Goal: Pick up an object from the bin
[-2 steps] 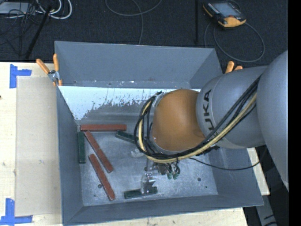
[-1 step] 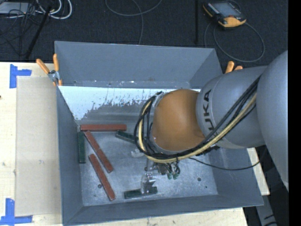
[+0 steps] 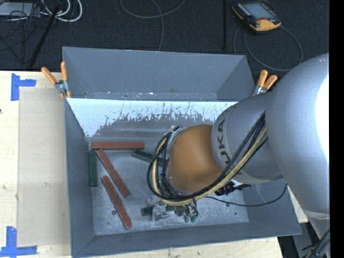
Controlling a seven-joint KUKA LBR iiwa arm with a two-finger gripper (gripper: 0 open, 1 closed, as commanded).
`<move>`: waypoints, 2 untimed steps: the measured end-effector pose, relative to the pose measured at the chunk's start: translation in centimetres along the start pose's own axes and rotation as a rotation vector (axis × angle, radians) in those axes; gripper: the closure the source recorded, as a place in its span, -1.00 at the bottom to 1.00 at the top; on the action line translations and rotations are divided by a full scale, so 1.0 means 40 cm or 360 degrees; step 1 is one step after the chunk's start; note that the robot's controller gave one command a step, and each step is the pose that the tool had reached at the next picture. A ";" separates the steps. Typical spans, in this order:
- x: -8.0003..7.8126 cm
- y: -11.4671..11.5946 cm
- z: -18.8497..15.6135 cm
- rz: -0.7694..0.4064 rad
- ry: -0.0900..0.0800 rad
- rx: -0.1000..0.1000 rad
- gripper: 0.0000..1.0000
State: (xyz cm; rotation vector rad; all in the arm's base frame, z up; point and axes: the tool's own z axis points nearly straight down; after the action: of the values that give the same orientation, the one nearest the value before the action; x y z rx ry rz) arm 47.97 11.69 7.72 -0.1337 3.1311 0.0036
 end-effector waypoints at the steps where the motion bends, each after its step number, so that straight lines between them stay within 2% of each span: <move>1: 0.000 0.000 0.000 0.0001 0.0000 0.0000 1.00; 2: -0.026 -0.034 -0.296 0.0014 0.0014 0.0003 1.00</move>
Offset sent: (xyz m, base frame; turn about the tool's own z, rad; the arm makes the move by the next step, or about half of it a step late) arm 0.0105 -0.0129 0.1193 0.0054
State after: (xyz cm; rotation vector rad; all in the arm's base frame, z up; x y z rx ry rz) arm 49.04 10.41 19.57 -0.1207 3.1403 0.0001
